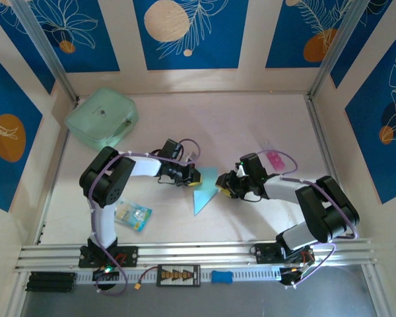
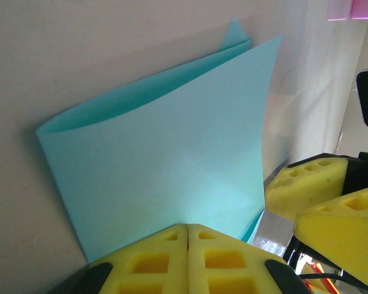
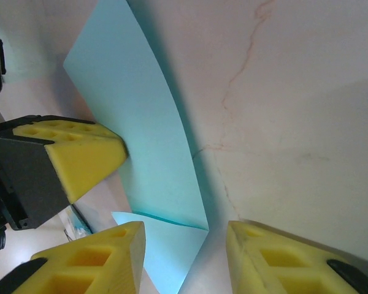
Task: Fold a paper plane with a square sheet of paper (pick it up from the middle)
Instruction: Fold the wing for the fifth time at the center of the table.
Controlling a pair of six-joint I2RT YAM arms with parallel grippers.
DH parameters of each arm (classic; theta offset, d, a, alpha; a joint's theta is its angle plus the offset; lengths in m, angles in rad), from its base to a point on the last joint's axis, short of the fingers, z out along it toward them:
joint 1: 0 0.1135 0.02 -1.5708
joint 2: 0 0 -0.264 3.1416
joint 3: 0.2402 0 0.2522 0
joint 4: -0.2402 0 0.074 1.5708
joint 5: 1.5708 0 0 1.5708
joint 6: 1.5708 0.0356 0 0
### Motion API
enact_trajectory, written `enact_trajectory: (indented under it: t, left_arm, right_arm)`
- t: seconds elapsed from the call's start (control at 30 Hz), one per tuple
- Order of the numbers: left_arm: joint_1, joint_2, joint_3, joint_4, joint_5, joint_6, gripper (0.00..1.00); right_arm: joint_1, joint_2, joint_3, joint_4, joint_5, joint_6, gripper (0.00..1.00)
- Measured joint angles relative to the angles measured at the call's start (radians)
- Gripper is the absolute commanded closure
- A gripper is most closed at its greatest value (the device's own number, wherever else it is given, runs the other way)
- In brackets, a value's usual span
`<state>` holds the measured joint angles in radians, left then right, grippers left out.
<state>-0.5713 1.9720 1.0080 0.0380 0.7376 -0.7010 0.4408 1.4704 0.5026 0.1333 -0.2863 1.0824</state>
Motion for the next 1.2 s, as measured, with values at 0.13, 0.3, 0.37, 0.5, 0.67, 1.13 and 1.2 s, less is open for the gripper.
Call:
enact_trajectory:
  t: [0.13, 0.3, 0.37, 0.5, 0.67, 1.13, 1.2]
  left_arm:
    - [0.002, 0.000, -0.005, 0.009, 0.003, -0.001, 0.92]
    - [0.002, 0.000, -0.006, 0.013, 0.006, -0.005, 0.92]
    - [0.002, 0.000, -0.007, 0.015, 0.006, -0.006, 0.92]
    - [0.002, 0.000, -0.010, 0.025, 0.007, -0.009, 0.92]
    - [0.002, 0.000, -0.013, 0.031, 0.010, -0.019, 0.92]
    - [0.003, 0.000, -0.015, 0.037, 0.013, -0.024, 0.92]
    - [0.003, 0.000, -0.016, 0.037, 0.013, -0.024, 0.92]
  right_arm:
    - [0.000, 0.017, -0.001, 0.035, -0.011, 0.004, 0.60]
    - [0.000, 0.020, 0.000, 0.038, -0.014, 0.003, 0.60]
    - [0.000, 0.023, 0.000, 0.037, -0.014, 0.003, 0.60]
    - [0.002, 0.044, 0.006, 0.035, -0.014, 0.003, 0.61]
    - [0.011, 0.056, 0.022, 0.031, -0.014, 0.001, 0.62]
    - [0.001, 0.092, 0.041, 0.069, -0.042, -0.014, 0.61]
    - [-0.007, 0.092, 0.041, 0.079, -0.053, -0.021, 0.61]
